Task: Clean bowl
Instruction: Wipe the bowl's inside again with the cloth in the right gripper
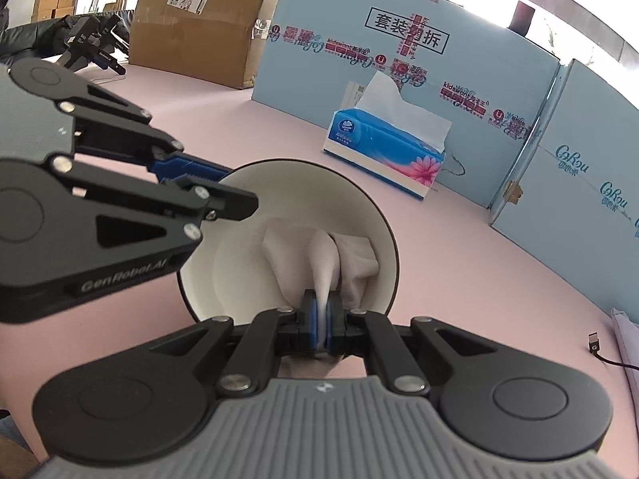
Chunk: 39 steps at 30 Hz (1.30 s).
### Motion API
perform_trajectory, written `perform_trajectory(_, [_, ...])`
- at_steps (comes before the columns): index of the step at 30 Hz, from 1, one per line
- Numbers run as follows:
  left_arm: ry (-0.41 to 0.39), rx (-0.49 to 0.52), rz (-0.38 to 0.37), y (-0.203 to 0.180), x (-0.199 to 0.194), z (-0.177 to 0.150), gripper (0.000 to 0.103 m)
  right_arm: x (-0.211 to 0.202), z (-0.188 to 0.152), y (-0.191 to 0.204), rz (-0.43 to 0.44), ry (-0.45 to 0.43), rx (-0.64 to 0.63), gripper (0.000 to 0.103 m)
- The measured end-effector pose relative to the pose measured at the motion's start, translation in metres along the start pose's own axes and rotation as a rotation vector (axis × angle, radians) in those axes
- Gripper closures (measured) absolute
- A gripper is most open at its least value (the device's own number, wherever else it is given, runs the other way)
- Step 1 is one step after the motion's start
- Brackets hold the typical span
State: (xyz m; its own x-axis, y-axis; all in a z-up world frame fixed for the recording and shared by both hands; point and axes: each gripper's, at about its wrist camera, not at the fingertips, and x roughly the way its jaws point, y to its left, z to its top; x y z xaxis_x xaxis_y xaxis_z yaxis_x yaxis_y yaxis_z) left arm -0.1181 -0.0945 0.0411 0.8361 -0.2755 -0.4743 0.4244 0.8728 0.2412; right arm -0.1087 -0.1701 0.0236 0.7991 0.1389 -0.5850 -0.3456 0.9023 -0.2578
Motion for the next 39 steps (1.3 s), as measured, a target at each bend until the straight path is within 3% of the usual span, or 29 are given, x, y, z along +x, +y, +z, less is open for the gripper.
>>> perform_trajectory(9, [-0.010, 0.101, -0.006, -0.006, 0.008, 0.009, 0.096, -0.002, -0.001, -0.005, 0.033, -0.031, 0.050, 0.099])
perform_trajectory(23, [-0.007, 0.139, -0.002, -0.009, 0.014, 0.011, 0.096, -0.001, -0.003, -0.008, 0.085, -0.030, 0.079, 0.099])
perform_trajectory(33, [-0.013, 0.164, 0.003, -0.012, 0.013, 0.011, 0.096, -0.002, -0.006, -0.005, 0.096, 0.018, -0.021, 0.098])
perform_trajectory(39, [-0.013, 0.176, 0.007, -0.013, 0.013, 0.011, 0.096, 0.000, -0.004, -0.008, 0.040, 0.044, -0.101, 0.098])
